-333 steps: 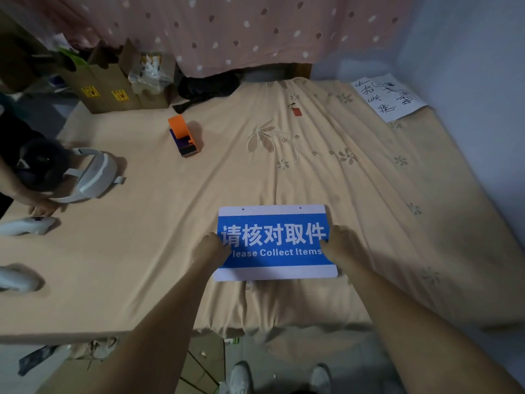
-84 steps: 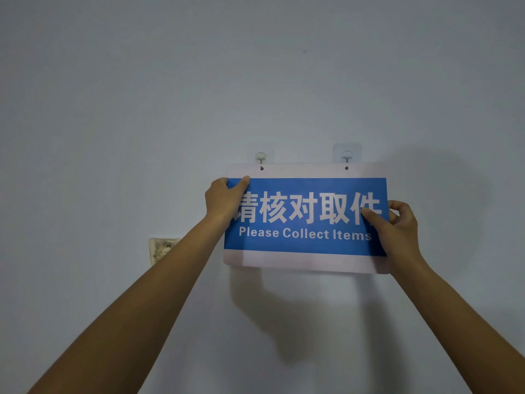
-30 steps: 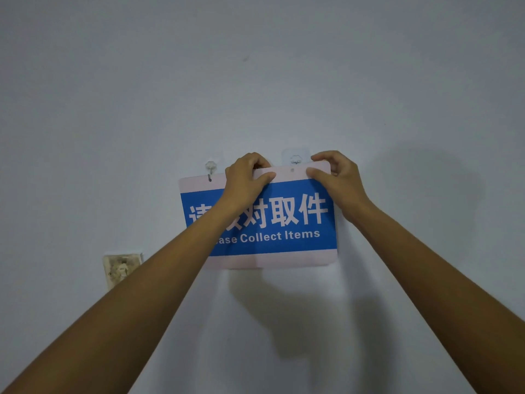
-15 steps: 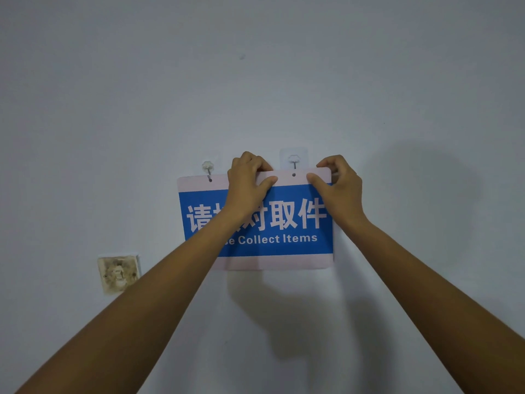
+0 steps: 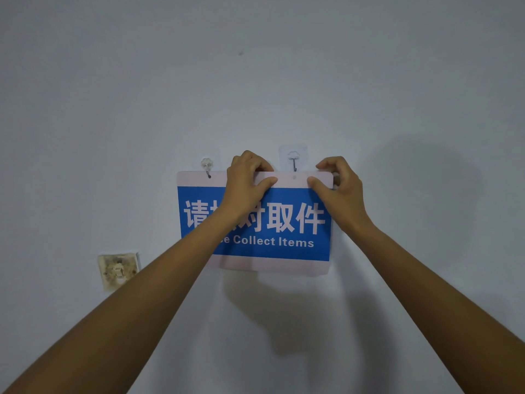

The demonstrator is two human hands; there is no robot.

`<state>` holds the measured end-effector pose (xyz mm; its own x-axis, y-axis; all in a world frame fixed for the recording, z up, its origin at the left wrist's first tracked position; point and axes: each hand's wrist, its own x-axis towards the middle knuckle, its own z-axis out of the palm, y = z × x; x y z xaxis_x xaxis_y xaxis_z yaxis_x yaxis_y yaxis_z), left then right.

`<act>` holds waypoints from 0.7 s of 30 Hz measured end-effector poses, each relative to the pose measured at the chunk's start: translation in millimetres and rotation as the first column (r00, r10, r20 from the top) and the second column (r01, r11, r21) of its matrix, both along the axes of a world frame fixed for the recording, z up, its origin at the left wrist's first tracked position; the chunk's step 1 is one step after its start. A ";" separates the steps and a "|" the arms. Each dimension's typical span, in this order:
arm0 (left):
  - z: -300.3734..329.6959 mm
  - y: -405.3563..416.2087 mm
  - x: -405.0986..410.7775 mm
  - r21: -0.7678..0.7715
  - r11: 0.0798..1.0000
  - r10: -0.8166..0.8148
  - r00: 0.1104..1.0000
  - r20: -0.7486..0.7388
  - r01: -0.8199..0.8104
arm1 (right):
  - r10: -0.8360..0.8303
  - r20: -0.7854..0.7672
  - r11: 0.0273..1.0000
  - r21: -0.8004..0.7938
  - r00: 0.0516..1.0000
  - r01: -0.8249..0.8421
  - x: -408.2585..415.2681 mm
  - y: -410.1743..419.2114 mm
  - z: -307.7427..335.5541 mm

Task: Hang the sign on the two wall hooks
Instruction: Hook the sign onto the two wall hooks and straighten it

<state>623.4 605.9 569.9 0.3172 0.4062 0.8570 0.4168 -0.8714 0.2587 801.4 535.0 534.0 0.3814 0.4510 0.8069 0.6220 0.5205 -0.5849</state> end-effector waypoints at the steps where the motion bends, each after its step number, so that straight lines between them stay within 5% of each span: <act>1: 0.8 -0.4 -0.4 0.001 1.000 -0.007 1.000 0.002 0.007 | 0.002 0.041 1.000 -0.008 0.999 -0.002 0.5 -0.3 3.6; 21: 7.5 -0.9 5.5 -0.056 0.998 0.041 0.999 0.026 -0.040 | 0.128 0.433 0.939 -0.342 0.892 0.031 13.8 -1.6 54.1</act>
